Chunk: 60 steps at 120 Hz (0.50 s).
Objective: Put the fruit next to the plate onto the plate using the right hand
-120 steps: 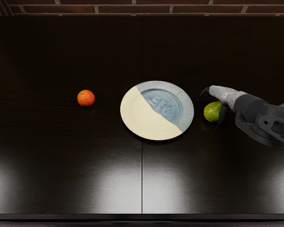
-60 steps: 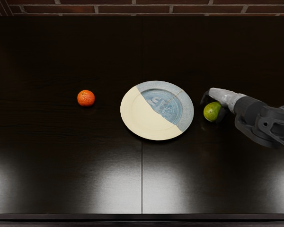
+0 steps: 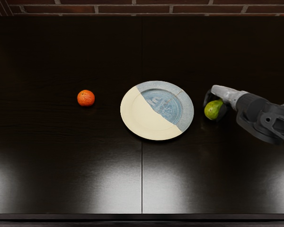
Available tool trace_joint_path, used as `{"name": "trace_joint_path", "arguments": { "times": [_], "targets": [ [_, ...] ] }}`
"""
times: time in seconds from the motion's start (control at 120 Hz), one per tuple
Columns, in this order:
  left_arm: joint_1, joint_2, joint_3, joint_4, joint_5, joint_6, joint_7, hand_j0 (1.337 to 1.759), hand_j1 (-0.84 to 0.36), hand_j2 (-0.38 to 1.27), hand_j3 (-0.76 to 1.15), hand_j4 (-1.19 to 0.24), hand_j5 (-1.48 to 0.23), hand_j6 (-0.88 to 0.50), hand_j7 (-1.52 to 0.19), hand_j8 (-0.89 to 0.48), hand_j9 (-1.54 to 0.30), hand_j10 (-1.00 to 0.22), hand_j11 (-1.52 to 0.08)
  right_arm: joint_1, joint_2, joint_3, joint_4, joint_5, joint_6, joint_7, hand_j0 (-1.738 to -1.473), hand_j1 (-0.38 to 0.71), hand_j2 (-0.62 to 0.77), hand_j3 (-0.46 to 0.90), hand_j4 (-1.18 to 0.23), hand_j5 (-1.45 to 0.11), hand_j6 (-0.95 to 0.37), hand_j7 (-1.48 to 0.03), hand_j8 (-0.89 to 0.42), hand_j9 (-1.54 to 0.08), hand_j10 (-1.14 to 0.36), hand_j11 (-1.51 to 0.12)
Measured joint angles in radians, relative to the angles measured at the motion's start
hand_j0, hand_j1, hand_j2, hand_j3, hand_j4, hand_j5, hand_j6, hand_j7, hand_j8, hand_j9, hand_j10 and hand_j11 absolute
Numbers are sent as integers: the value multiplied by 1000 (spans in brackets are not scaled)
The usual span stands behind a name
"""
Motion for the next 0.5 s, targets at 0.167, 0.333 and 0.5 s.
{"name": "trace_joint_path", "arguments": {
  "times": [0.167, 0.333, 0.5],
  "targets": [
    [0, 0, 0, 0, 0, 0, 0, 1658, 326, 4, 0, -19, -25, -19, -25, -19, -25, -19, -25, 9, -1, 36, 0, 27, 6, 0, -1654, 178, 150, 2, -664, -956, -404, -905, -292, -968, -485, -991],
    [0, 0, 0, 0, 0, 0, 0, 1658, 326, 4, 0, -19, -25, -19, -25, -19, -25, -19, -25, 23, -5, 85, 25, 48, 23, 0, -1655, 199, 182, 2, -668, -975, -380, -916, -269, -988, -464, -1016],
    [0, 0, 0, 0, 0, 0, 0, 1658, 326, 4, 0, -19, -25, -19, -25, -19, -25, -19, -25, 47, -4, 153, 72, 96, 71, 0, -1655, 190, 149, 2, -667, -985, -373, -920, -260, -995, -458, -1024]
  ]
}}
